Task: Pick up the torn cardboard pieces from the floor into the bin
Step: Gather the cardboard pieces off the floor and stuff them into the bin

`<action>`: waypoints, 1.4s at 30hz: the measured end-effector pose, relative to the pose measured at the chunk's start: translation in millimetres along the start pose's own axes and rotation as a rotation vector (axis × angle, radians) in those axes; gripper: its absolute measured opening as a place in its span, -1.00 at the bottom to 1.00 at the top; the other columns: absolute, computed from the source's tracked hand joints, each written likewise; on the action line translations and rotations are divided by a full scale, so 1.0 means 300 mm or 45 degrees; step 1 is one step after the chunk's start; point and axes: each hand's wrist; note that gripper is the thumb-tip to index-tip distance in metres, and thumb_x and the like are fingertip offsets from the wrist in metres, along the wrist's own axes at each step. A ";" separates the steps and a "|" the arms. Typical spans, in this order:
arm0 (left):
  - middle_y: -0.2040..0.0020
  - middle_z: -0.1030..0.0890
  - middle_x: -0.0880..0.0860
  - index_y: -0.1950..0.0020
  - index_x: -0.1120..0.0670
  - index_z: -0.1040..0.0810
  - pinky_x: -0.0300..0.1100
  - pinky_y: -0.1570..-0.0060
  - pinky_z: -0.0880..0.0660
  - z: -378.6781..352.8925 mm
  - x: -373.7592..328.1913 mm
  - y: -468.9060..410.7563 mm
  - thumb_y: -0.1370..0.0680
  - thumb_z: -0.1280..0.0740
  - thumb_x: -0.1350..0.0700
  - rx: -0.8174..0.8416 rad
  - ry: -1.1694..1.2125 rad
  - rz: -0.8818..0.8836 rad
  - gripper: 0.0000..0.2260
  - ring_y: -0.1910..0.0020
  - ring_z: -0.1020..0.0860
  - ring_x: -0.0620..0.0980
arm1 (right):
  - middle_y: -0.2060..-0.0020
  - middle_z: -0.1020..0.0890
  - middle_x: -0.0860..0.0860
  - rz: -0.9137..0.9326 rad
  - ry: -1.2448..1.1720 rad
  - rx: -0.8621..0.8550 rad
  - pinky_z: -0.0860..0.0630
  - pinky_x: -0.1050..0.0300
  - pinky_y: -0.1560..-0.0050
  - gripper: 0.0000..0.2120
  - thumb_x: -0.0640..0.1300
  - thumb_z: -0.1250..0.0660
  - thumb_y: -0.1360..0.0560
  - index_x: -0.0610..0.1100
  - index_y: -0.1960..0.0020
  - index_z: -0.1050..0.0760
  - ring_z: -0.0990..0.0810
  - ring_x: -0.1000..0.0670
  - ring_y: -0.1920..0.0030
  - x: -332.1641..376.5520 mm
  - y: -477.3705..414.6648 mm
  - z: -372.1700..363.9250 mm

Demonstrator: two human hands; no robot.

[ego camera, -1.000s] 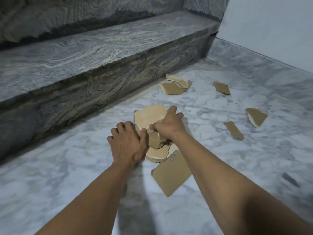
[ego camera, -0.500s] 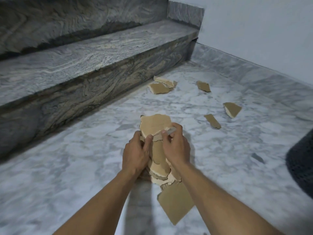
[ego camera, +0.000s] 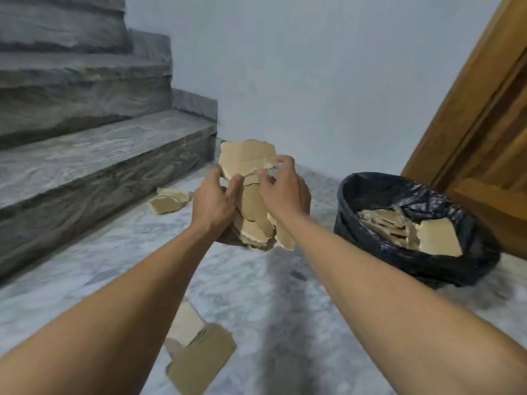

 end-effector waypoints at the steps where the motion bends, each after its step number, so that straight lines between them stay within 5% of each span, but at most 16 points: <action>1: 0.10 -0.58 -0.04 -0.21 0.06 -0.48 -0.17 0.25 -0.37 -0.035 -0.081 -0.012 -0.64 -0.26 -0.08 0.004 0.016 -0.040 -0.74 0.21 -0.55 -0.12 | -0.06 -0.70 -0.01 0.008 0.013 -0.037 -0.53 -0.04 -0.03 -0.62 0.17 -0.20 -0.61 0.03 -0.35 -0.31 -0.62 -0.18 -0.12 -0.007 -0.039 0.085; 7: 0.19 -0.63 -0.03 -0.53 -0.11 -0.23 -0.10 0.11 -0.52 -0.315 -0.474 -0.039 -0.64 -0.24 -0.12 0.110 0.147 -0.265 -0.52 0.11 -0.63 0.03 | -0.02 -0.69 0.00 -0.035 0.058 -0.255 -0.52 -0.01 0.02 -0.61 0.17 -0.21 -0.62 0.02 -0.37 -0.33 -0.62 -0.14 -0.08 -0.148 -0.185 0.545; 10: 0.27 -0.65 0.04 -0.27 -0.10 -0.34 -0.10 0.29 -0.51 -0.482 -0.597 0.003 -0.64 -0.23 -0.10 0.166 0.101 -0.369 -0.76 0.22 -0.63 0.06 | -0.06 -0.68 -0.02 -0.118 0.014 -0.332 -0.57 -0.04 0.01 -0.59 0.19 -0.20 -0.63 0.03 -0.39 -0.31 -0.63 -0.15 -0.06 -0.292 -0.197 0.687; 13: 0.28 -0.66 0.07 -0.23 -0.12 -0.33 -0.04 0.21 -0.57 -0.653 -0.640 0.052 -0.63 -0.23 -0.12 0.253 0.131 -0.380 -0.78 0.26 -0.63 0.02 | -0.13 -0.63 0.01 -0.231 -0.067 -0.392 -0.38 0.15 0.26 -0.60 0.15 -0.21 -0.65 0.03 -0.42 -0.32 -0.57 -0.07 -0.01 -0.449 -0.181 0.768; 15: 0.30 -0.66 0.07 -0.24 -0.14 -0.33 -0.02 0.18 -0.59 -0.766 -0.631 0.070 -0.63 -0.22 -0.13 0.290 0.114 -0.358 -0.78 0.25 -0.62 0.04 | -0.15 -0.61 0.02 -0.289 -0.081 -0.429 -0.31 0.17 0.22 -0.62 0.12 -0.22 -0.65 0.03 -0.42 -0.34 -0.56 -0.07 -0.03 -0.531 -0.172 0.792; 20: -0.06 -0.66 -0.01 -0.39 -0.06 -0.44 -0.10 0.05 -0.42 -0.941 -0.573 0.081 -0.63 -0.20 -0.14 0.398 -0.139 -0.205 -0.64 -0.02 -0.57 0.06 | -0.05 -0.62 -0.02 -0.405 0.038 -0.324 -0.47 0.06 0.17 -0.73 0.08 -0.22 -0.64 -0.02 -0.28 -0.40 -0.57 -0.09 0.05 -0.721 -0.176 0.803; 22: -0.10 -0.66 0.02 -0.29 0.00 -0.58 -0.11 -0.01 -0.47 -0.947 -0.544 0.079 -0.63 -0.20 -0.13 0.486 -0.291 -0.178 -0.65 -0.10 -0.60 0.10 | -0.06 -0.61 -0.06 -0.447 0.112 -0.262 -0.42 0.08 0.19 -0.76 0.03 -0.19 -0.66 -0.09 -0.21 -0.47 -0.56 -0.10 0.03 -0.774 -0.170 0.814; 25: 0.04 -0.67 0.03 -0.15 0.02 -0.67 -0.12 0.00 -0.52 -0.900 -0.524 0.069 -0.63 -0.23 -0.11 0.502 -0.418 -0.238 -0.69 -0.01 -0.63 0.08 | -0.22 -0.58 -0.08 -0.448 0.158 -0.247 -0.42 0.10 0.06 -0.70 -0.02 -0.18 -0.68 -0.13 -0.32 -0.50 -0.56 -0.09 -0.12 -0.784 -0.172 0.829; 30: -0.13 -0.70 0.07 -0.20 0.03 -0.65 -0.12 -0.01 -0.51 -0.703 -0.460 0.050 -0.64 -0.23 -0.10 0.286 -0.488 -0.344 -0.68 -0.10 -0.64 0.13 | -0.43 -0.48 -0.07 -0.263 0.119 -0.095 -0.39 0.12 -0.15 -0.58 -0.01 -0.18 -0.68 -0.15 -0.48 -0.41 -0.48 -0.10 -0.37 -0.644 -0.187 0.791; 38: -0.16 -0.67 0.09 -0.27 0.02 -0.59 -0.05 -0.01 -0.48 -0.245 -0.035 0.096 -0.66 -0.17 -0.09 0.100 -0.616 -0.181 -0.67 -0.15 -0.60 0.14 | -0.37 -0.51 -0.09 0.093 0.160 0.074 -0.39 0.08 -0.21 -0.58 0.04 -0.16 -0.66 -0.15 -0.43 -0.41 -0.46 -0.11 -0.36 -0.303 -0.131 0.456; 42: -0.49 -0.39 0.15 -0.55 -0.10 -0.31 0.13 -0.36 -0.34 -0.029 0.254 0.244 -0.56 -0.15 -0.41 0.286 -0.872 0.066 -0.35 -0.47 -0.31 0.20 | -0.41 -0.46 -0.12 0.252 0.161 0.195 -0.38 0.02 -0.29 -0.59 0.01 -0.18 -0.67 -0.16 -0.44 -0.40 -0.41 -0.14 -0.40 -0.227 0.020 0.180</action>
Point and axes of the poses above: each hand's wrist, its own y-axis away from the middle knuckle, its own z-axis out of the back of the hand, x = y × z
